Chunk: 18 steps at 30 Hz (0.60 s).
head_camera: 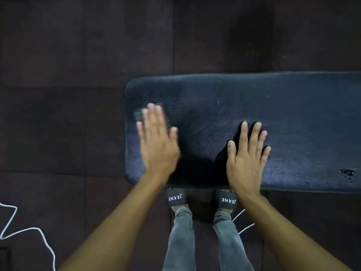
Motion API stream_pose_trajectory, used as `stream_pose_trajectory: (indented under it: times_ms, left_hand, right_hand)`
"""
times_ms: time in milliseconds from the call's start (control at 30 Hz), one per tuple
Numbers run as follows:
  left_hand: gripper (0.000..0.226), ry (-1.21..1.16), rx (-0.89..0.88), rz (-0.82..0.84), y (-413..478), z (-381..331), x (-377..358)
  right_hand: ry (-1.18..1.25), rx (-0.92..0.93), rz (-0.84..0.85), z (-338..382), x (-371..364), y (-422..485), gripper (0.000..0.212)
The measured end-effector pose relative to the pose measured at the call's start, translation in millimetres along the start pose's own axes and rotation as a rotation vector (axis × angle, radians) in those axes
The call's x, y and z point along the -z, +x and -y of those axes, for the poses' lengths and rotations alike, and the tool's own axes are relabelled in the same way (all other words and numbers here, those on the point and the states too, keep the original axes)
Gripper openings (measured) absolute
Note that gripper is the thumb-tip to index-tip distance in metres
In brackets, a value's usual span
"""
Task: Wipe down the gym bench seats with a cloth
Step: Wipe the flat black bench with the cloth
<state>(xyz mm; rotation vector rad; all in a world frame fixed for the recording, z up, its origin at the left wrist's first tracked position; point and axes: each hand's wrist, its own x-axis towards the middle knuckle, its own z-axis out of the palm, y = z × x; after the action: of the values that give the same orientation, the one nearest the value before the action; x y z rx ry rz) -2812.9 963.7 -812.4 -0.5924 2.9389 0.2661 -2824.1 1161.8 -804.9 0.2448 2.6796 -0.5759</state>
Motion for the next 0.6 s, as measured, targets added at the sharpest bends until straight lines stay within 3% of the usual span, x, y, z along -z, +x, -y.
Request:
stream_pose_trajectory:
  times_ms: [100, 233, 300, 467, 533, 600]
  left_hand:
    - [0.063, -0.006, 0.116, -0.008, 44.0, 27.5, 11.0]
    - [0.065, 0.015, 0.184, -0.056, 92.1, -5.8, 8.9]
    - [0.065, 0.033, 0.13, -0.05, 92.4, -36.9, 4.2]
    - [0.062, -0.001, -0.237, 0.014, 33.5, -81.2, -5.9]
    - [0.061, -0.002, -0.227, 0.05, 14.6, -57.9, -4.3]
    - [0.063, -0.013, -0.096, 0.04, 7.7, -26.5, -0.2]
  right_hand:
    - [-0.019, -0.003, -0.003, 1.7, -0.6, 1.6, 0.059]
    - [-0.039, -0.004, 0.008, 2.6, 1.2, 0.8, 0.059]
    - [-0.051, 0.003, 0.011, 0.9, 1.4, -0.8, 0.059]
    - [-0.074, 0.015, -0.02, -2.7, 3.3, -2.5, 0.06]
    - [-0.074, 0.038, -0.046, -5.5, 9.7, -0.8, 0.059]
    - [-0.051, 0.101, -0.083, -14.2, 21.8, 8.9, 0.053]
